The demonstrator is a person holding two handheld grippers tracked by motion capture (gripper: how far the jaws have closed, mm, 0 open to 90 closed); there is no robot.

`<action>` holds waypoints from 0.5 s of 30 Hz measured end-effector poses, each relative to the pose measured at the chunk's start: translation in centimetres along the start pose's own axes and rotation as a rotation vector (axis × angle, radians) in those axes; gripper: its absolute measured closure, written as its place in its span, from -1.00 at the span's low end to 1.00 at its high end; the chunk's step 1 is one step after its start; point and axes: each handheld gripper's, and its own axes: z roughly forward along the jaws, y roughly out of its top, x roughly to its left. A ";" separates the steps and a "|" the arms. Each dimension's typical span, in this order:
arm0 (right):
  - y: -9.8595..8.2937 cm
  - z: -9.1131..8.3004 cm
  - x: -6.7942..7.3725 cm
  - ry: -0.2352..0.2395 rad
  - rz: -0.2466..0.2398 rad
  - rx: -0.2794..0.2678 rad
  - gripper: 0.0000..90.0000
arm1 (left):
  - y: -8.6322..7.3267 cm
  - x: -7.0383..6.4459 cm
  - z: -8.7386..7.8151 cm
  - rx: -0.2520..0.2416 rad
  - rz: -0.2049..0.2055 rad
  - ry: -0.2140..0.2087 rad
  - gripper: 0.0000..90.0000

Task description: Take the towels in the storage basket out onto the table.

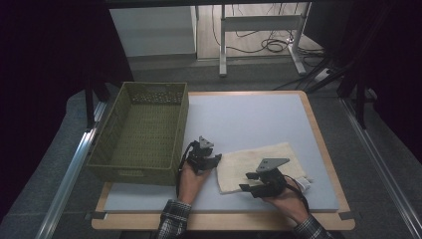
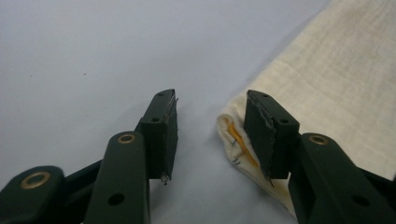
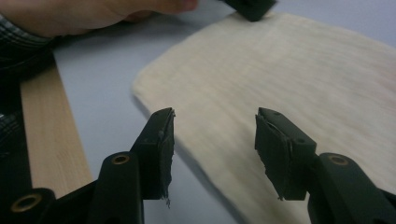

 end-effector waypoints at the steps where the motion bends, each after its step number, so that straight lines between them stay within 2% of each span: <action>1: 0.1 0.4 0.4 0.008 -0.008 0.003 0.06 | 0.0 0.0 0.0 0.000 0.000 0.000 0.21; 8: 1.4 2.4 2.7 0.058 -0.065 0.019 0.14 | 0.0 0.0 0.0 -0.001 -0.002 -0.001 0.21; 15: 2.5 3.8 4.0 0.076 -0.103 0.026 0.14 | 0.0 0.0 0.0 -0.001 -0.002 -0.002 0.21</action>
